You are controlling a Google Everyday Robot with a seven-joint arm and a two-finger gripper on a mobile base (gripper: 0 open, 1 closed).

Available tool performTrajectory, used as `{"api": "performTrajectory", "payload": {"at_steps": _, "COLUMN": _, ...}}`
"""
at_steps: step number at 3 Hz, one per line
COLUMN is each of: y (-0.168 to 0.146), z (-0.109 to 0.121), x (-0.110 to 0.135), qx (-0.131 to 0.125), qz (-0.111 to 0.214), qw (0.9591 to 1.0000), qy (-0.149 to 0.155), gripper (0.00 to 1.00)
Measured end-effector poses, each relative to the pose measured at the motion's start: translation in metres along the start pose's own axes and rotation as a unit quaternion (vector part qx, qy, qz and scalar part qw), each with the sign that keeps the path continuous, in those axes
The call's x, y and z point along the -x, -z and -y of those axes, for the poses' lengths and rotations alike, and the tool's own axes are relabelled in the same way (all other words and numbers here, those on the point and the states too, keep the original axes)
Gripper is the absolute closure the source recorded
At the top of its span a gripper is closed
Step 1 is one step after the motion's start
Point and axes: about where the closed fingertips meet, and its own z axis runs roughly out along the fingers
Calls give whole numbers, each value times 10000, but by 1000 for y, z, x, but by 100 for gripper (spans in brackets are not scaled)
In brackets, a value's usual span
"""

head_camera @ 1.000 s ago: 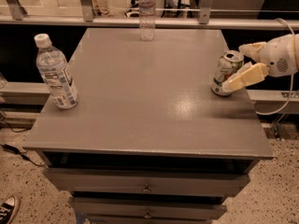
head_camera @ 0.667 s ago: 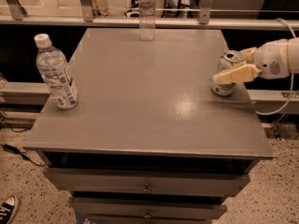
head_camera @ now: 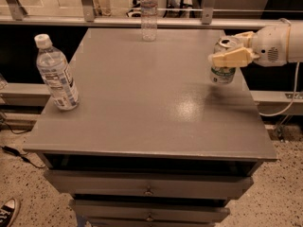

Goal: Move 7up can near blue plastic bottle

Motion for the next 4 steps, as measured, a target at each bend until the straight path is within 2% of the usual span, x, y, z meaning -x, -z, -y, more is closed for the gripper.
{"api": "performTrajectory", "payload": {"at_steps": 1, "y": -3, "z": -3, "x": 5, "qx": 37, "qz": 55, "qw": 10000, "qy": 11, "gripper": 99}}
{"api": "performTrajectory", "payload": {"at_steps": 2, "y": -12, "z": -9, "x": 10, "qx": 119, "qz": 123, "qw": 9999, "qy": 23, "gripper": 100}}
{"api": "performTrajectory", "payload": {"at_steps": 3, "y": -66, "z": -42, "x": 43, "qx": 605, "qz": 582, "qw": 9964, "qy": 79, "gripper": 100}}
{"api": "performTrajectory", "payload": {"at_steps": 4, "y": -125, "z": -68, "x": 80, "qx": 1065, "qz": 965, "qw": 9895, "qy": 141, "gripper": 100}}
